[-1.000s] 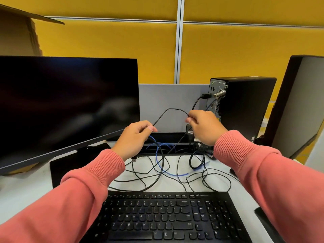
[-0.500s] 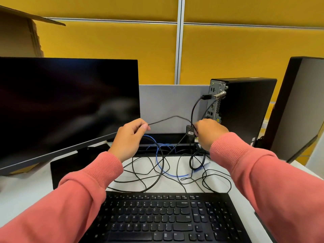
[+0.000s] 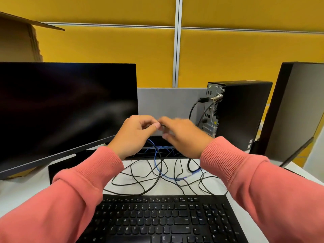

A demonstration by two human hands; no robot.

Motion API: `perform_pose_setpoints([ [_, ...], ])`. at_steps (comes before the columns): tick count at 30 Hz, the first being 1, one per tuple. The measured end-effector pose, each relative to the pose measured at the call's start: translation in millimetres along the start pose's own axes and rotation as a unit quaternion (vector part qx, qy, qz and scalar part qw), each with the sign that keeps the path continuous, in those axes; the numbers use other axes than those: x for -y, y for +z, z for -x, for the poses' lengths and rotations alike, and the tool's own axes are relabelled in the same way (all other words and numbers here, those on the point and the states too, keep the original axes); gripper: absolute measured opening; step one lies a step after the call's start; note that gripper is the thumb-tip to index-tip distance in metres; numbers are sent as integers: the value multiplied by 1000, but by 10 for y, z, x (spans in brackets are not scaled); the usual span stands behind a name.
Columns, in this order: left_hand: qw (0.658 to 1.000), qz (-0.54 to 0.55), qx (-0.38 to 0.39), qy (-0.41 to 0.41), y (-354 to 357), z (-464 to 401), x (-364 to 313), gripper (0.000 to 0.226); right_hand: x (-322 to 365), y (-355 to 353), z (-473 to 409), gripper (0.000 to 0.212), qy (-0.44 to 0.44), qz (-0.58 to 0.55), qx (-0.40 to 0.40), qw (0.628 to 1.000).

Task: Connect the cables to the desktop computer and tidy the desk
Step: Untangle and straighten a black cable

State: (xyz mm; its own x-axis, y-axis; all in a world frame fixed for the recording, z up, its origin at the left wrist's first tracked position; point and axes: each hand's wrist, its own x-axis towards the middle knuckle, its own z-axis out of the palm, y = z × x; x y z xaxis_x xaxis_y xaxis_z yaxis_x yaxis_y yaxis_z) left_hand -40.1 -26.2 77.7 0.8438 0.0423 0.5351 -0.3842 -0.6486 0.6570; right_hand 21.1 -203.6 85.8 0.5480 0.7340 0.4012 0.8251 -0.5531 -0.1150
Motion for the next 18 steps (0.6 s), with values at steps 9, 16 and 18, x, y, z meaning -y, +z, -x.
perform_pose_setpoints([
  [9,946,199,-170,-192,-709,-118,319,25,-486,-375,45,23,167,-93,-34,981],
  [16,811,387,-262,-352,-767,-26,664,29,-573,-575,-70,23,265,160,-24,951],
  [18,789,415,-264,-368,-759,4,733,30,-513,-604,-110,26,283,230,-18,931],
])
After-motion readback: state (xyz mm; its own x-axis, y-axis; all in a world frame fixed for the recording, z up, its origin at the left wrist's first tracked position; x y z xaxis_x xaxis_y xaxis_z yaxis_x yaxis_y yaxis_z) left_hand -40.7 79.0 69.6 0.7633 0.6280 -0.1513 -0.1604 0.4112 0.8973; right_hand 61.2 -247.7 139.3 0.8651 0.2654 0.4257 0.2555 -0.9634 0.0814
